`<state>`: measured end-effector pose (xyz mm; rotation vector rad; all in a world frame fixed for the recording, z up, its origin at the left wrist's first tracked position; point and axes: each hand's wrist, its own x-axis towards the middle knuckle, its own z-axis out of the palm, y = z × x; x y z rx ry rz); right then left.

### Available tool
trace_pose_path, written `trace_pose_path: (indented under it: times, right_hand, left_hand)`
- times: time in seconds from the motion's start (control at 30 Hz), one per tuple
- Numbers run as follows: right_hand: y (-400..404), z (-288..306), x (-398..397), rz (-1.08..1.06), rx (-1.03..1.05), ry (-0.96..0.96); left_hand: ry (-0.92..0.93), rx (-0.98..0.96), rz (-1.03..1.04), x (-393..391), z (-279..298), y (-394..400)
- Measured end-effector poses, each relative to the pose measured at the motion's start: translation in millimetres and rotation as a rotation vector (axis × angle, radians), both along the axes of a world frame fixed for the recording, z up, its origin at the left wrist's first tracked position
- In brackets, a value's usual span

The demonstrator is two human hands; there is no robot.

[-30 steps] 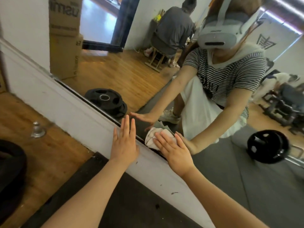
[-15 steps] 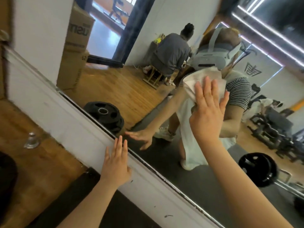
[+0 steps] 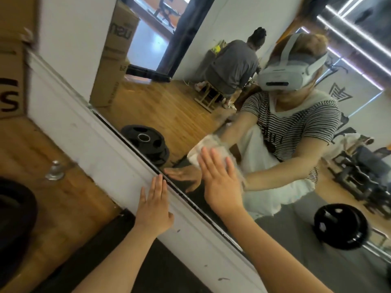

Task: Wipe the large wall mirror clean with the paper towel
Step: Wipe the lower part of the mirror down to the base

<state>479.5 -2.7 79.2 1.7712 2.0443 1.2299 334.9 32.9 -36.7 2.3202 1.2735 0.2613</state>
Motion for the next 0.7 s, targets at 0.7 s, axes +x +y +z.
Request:
trace_pose_path:
  times: [0.7]
  right_hand:
    - [2.3,15.6,1.8,0.101,0.005,0.021]
  left_hand:
    - [-0.028,0.084,0.044,8.9,-14.9,5.6]
